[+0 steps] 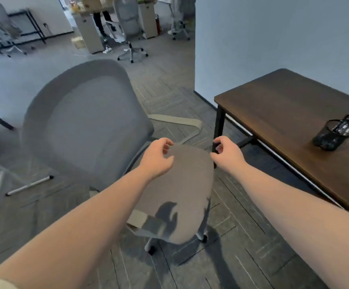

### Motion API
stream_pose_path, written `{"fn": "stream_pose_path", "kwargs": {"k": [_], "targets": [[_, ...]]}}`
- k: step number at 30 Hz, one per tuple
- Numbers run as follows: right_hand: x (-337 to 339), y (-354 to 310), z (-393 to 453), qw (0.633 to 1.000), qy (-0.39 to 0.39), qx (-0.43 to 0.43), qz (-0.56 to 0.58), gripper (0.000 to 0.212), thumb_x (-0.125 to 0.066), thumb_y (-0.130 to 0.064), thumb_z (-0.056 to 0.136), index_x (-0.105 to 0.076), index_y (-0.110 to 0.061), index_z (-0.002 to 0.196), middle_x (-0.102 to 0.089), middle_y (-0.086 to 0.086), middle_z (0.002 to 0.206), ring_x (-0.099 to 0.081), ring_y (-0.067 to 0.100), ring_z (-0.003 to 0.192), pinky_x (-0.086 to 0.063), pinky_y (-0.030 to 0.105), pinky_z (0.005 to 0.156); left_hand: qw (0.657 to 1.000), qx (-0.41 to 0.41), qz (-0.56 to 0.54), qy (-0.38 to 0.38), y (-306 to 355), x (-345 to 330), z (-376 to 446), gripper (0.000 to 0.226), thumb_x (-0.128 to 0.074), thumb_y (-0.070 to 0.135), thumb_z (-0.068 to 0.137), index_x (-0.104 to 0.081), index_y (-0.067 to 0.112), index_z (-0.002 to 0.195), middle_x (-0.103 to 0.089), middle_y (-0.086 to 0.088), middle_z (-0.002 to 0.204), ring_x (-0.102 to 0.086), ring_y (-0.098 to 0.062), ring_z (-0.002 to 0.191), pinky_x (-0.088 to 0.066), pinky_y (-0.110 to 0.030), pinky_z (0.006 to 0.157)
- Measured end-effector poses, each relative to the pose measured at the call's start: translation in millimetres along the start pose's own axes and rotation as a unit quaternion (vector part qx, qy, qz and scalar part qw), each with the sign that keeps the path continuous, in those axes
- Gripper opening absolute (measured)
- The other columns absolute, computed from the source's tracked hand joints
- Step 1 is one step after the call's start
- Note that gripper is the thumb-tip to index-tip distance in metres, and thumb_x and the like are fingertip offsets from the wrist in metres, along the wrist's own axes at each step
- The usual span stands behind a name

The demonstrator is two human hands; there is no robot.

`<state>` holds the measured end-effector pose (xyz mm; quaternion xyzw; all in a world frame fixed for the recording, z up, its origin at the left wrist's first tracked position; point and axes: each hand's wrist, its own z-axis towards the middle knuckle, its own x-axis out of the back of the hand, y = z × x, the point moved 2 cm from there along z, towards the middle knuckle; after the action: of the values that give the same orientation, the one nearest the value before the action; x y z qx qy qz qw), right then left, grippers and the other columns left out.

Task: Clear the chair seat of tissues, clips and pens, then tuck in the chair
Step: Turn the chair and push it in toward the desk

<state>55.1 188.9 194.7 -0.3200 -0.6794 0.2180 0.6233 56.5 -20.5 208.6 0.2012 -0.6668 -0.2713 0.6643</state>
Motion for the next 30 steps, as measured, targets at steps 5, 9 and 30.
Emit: {"fn": "stream_pose_path", "kwargs": {"k": [5,9,30], "targets": [[-78,-99,-28,0.999,-0.028,0.031,-0.001,0.043,-0.059,-0.02,0.088,-0.047,-0.017,0.129,-0.057,0.008,0.121,-0.056,0.025,0.11,-0.044,0.035,0.09,1.0,0.004,0.011,0.004,-76,80,-36,0.038,-0.064,0.012,0.08,-0.055,0.013,0.116,-0.057,-0.008,0.115,-0.057,-0.021,0.102,-0.043,-0.028,0.092],[-118,-157,-39,0.997,-0.036,0.062,-0.002,0.043,-0.058,-0.019,0.087,-0.049,-0.015,0.128,-0.059,0.01,0.121,-0.056,0.027,0.111,-0.045,0.037,0.095,0.999,0.013,-0.006,0.041,-115,131,-47,0.037,-0.065,0.01,0.08,-0.056,0.011,0.115,-0.058,-0.01,0.115,-0.055,-0.018,0.094,-0.04,-0.023,0.085],[-194,-307,91,0.992,-0.034,0.1,0.075,0.038,-0.063,-0.026,0.088,-0.054,-0.01,0.121,-0.062,0.012,0.109,-0.058,0.028,0.105,-0.041,0.029,0.088,0.985,-0.085,0.08,0.125,-165,300,118,0.032,-0.054,0.003,0.084,-0.058,0.009,0.115,-0.058,-0.01,0.116,-0.055,-0.018,0.097,-0.044,-0.028,0.09]]}}
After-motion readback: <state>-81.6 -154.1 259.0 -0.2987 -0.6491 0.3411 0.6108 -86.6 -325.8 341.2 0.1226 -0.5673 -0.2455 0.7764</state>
